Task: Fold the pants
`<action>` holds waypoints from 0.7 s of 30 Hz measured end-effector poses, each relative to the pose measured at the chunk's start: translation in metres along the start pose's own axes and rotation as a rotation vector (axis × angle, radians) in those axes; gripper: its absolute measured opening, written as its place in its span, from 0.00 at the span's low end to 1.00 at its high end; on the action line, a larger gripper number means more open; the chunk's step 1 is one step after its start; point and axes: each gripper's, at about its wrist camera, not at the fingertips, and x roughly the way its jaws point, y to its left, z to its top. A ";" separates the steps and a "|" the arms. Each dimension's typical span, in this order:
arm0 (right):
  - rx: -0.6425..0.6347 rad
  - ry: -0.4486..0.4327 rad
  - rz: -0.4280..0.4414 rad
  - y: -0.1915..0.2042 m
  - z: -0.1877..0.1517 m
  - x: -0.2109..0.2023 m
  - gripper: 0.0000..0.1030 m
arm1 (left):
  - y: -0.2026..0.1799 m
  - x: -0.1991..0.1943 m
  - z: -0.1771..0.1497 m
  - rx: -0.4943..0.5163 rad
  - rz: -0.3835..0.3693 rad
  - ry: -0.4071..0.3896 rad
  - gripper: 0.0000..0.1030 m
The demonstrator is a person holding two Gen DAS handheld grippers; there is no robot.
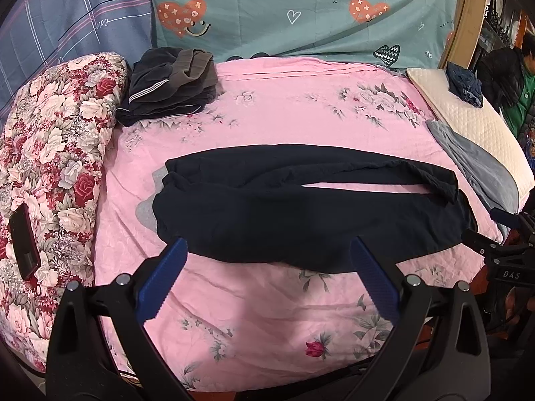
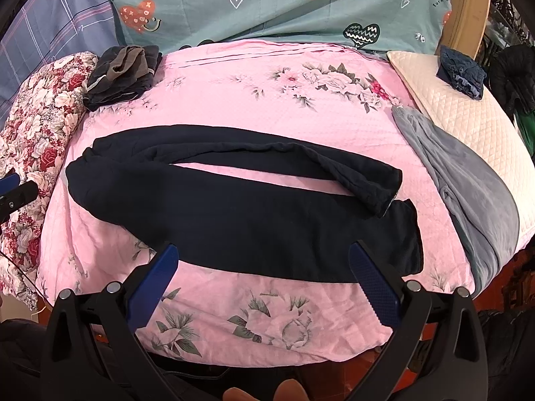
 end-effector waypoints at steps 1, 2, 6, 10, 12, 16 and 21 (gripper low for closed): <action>0.000 0.000 0.000 0.000 0.000 0.000 0.99 | 0.000 0.001 0.000 -0.001 0.000 0.001 0.96; 0.001 0.000 0.000 0.001 0.000 0.000 0.99 | 0.000 0.002 0.000 -0.002 -0.001 0.004 0.96; 0.005 0.007 -0.001 0.000 0.000 0.004 0.99 | 0.001 0.008 0.001 -0.007 -0.003 0.016 0.96; 0.017 0.023 0.015 -0.001 0.000 0.011 0.99 | 0.003 0.015 0.002 -0.015 -0.004 0.028 0.96; 0.043 0.031 0.050 -0.005 0.000 0.015 0.99 | 0.009 0.024 0.003 -0.023 0.015 0.042 0.96; 0.196 0.033 0.114 -0.041 0.002 0.027 0.99 | 0.041 0.038 0.009 -0.079 0.085 0.057 0.96; 0.356 -0.020 0.049 -0.115 0.021 0.041 0.99 | 0.100 0.061 0.024 -0.170 0.176 0.047 0.96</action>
